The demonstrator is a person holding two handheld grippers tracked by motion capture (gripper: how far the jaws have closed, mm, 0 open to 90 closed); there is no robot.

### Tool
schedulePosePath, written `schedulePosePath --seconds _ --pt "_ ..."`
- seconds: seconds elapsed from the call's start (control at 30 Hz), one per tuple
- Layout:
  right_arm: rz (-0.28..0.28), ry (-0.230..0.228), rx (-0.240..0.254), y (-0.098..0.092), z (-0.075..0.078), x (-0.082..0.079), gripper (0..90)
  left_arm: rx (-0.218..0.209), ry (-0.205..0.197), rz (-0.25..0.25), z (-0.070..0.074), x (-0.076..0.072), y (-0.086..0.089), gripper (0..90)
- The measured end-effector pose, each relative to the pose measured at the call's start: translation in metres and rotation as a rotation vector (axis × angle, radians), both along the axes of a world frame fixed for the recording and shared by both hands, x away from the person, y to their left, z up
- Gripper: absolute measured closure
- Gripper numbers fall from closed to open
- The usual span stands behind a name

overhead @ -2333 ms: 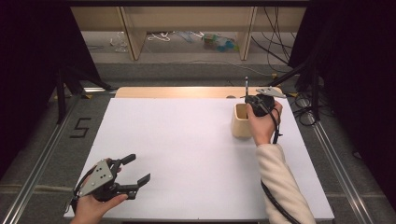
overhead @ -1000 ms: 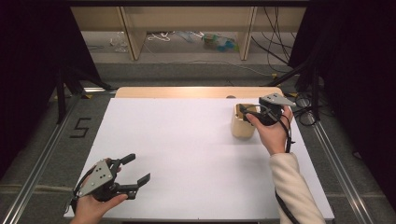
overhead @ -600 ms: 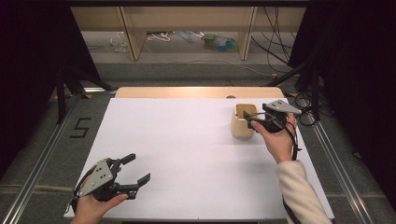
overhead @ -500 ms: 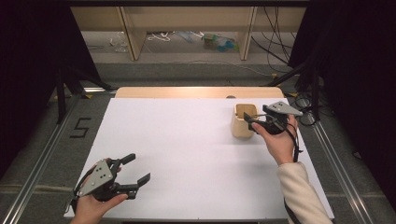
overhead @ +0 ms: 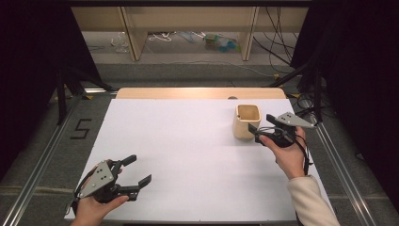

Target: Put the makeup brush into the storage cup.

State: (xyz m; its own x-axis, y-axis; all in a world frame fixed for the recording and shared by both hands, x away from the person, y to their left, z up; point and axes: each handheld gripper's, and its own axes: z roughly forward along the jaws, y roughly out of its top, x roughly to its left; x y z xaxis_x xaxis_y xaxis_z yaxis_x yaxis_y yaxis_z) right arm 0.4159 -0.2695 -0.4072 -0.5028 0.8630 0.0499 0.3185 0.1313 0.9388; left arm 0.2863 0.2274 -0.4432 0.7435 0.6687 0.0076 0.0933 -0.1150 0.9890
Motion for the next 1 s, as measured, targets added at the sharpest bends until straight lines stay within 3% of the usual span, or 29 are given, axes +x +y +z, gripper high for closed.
schedulePosePath --seconds 0.03,0.07,0.37,0.53,0.9,1.0 --pt "0.01 -0.005 0.027 0.0 -0.001 -0.002 17.1 0.0 0.001 0.001 0.0 0.0 0.0 16.6" --pt "0.011 0.007 0.012 -0.002 0.0 -0.005 17.1 0.0 0.001 0.001 0.0 0.0 0.0 16.6" --pt "0.072 0.011 0.037 -0.002 -0.004 -0.035 17.4 -0.001 0.0 0.001 0.0 0.0 0.0 16.5" --pt "0.094 -0.032 0.054 0.001 -0.002 -0.051 17.3 0.002 -0.001 0.002 0.0 0.0 0.0 16.4" --pt "0.124 -0.032 0.057 0.002 -0.008 -0.074 17.4 0.0 -0.001 0.004 0.0 0.0 0.0 16.4" --pt "0.133 -0.068 0.046 0.004 -0.011 -0.078 17.3 0.002 0.0 0.004 0.0 0.0 0.0 16.4"
